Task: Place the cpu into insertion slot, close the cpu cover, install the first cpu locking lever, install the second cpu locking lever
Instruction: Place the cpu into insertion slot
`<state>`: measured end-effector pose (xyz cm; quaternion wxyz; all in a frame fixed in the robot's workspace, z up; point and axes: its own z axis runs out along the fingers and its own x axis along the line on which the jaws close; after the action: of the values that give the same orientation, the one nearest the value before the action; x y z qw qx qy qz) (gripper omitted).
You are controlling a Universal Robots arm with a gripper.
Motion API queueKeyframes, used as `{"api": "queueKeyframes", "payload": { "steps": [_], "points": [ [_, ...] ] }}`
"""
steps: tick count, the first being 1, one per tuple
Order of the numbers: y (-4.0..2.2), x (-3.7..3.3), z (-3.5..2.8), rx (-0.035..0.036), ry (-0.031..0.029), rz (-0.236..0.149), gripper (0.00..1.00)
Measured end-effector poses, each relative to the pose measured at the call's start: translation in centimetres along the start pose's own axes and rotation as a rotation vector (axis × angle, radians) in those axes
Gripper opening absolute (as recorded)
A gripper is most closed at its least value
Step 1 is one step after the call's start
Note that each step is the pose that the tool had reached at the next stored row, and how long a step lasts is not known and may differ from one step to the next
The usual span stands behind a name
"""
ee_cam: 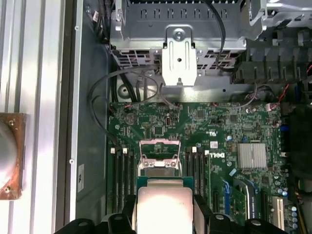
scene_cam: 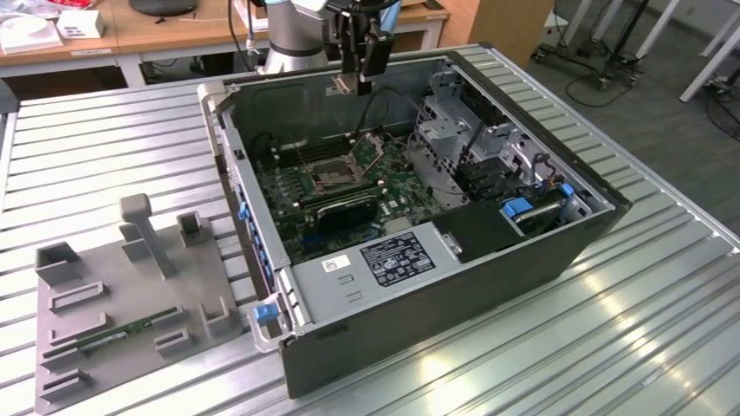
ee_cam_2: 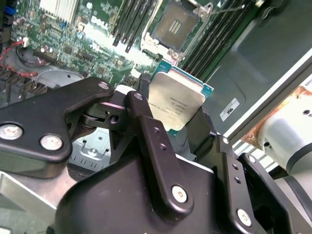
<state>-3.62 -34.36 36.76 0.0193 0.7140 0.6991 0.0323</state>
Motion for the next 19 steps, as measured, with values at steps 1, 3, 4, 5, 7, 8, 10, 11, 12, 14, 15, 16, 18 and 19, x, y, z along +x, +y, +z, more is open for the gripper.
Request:
{"api": "queueKeyframes", "payload": {
  "steps": [1,3,4,5,7,8,10,11,12,14,15,16,18,19],
  "points": [
    [0.0,0.0,-0.01,0.0012,-0.0001,0.0,0.54],
    [0.0,0.0,-0.01,0.002,-0.0002,0.0,0.54],
    [0.0,0.0,0.0,0.0024,-0.0001,0.0,0.54],
    [0.0,0.0,0.0,0.0028,0.0,0.0,0.54],
    [0.0,0.01,0.08,0.0027,0.0,0.0,0.54],
    [-0.01,0.0,0.16,0.0028,-0.0001,0.0,0.54],
    [-0.03,-0.01,0.36,0.0028,-0.0001,0.0,0.54],
    [-0.06,-0.01,0.48,0.0027,0.0,0.0,0.54],
    [-0.08,-0.01,0.6,0.0027,0.0,0.0,0.54],
    [-0.14,-0.02,0.89,0.0027,0.0,0.0,0.54],
    [-0.18,-0.02,1.06,0.0027,0.0,0.0,0.54],
    [-0.23,-0.03,1.24,0.0027,0.0,0.0,0.54],
    [-0.32,-0.04,1.61,0.0028,-0.0002,0.0,0.54],
    [-0.36,-0.04,1.78,0.0028,-0.0001,0.0,0.54]
  ]
}}
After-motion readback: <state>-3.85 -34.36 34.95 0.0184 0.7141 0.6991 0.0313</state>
